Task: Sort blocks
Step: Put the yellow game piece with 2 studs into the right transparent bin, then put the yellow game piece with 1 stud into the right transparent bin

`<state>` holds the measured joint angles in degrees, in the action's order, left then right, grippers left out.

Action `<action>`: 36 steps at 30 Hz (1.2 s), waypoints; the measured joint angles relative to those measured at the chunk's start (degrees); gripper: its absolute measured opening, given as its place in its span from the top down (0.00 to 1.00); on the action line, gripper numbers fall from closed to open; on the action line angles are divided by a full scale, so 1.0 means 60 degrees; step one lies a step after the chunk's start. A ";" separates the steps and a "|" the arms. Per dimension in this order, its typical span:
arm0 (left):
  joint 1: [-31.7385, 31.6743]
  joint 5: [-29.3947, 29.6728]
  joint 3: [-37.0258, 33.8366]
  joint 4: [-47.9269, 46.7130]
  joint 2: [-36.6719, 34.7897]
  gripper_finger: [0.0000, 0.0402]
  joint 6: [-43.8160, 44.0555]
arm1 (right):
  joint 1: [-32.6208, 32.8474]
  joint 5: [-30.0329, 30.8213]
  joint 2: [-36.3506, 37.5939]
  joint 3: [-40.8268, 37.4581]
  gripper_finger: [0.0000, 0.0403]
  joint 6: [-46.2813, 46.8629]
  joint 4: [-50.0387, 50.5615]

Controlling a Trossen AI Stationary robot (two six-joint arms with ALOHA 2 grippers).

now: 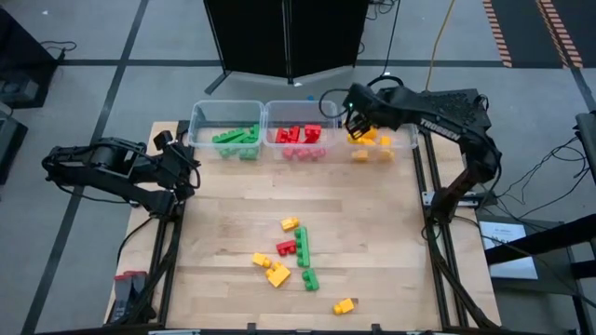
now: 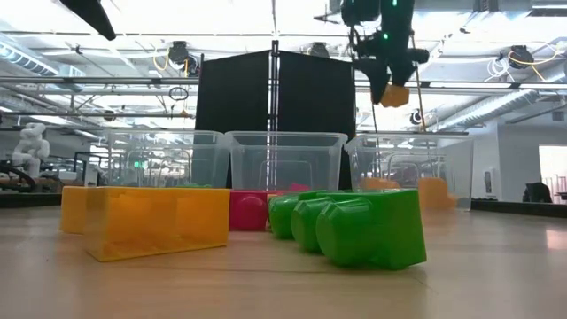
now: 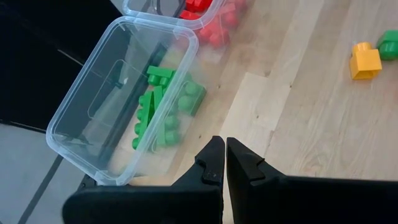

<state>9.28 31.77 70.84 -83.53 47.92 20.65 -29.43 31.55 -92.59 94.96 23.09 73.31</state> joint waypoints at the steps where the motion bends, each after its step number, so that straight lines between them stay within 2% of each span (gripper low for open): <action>1: 0.0000 0.0001 -0.0002 0.0000 0.0003 1.00 0.0002 | -0.0218 -0.0015 -0.0055 0.0000 0.42 0.0000 0.0036; 7: 0.0000 -0.0003 -0.0002 0.0000 0.0003 1.00 0.0006 | -0.1196 -0.0106 -0.0533 0.0000 0.42 -0.0225 0.0648; 16: 0.0003 -0.0003 -0.0002 -0.0004 0.0003 1.00 0.0017 | -0.2226 -0.0585 -0.1534 0.0000 0.42 -0.0625 0.0530; 23: 0.0004 -0.0007 -0.0002 -0.0004 0.0003 1.00 0.0035 | -0.2471 -0.1076 -0.1910 0.0000 0.22 -0.0741 0.0346; 31: 0.0001 -0.0007 -0.0002 -0.0004 0.0002 1.00 0.0032 | -0.2404 -0.1194 -0.1559 0.0029 0.23 -0.1021 0.0068; 33: 0.0002 -0.0007 -0.0002 -0.0004 0.0003 1.00 0.0032 | -0.2265 -0.1822 -0.1327 0.0033 0.24 -0.1320 -0.0058; 36: 0.0000 -0.0007 0.0001 -0.0004 0.0003 1.00 0.0028 | -0.1824 -0.3698 -0.0853 0.0050 0.24 -0.1651 -0.0662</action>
<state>9.28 31.73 70.85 -83.55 47.94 20.82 -40.37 9.36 -97.71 95.26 13.19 69.33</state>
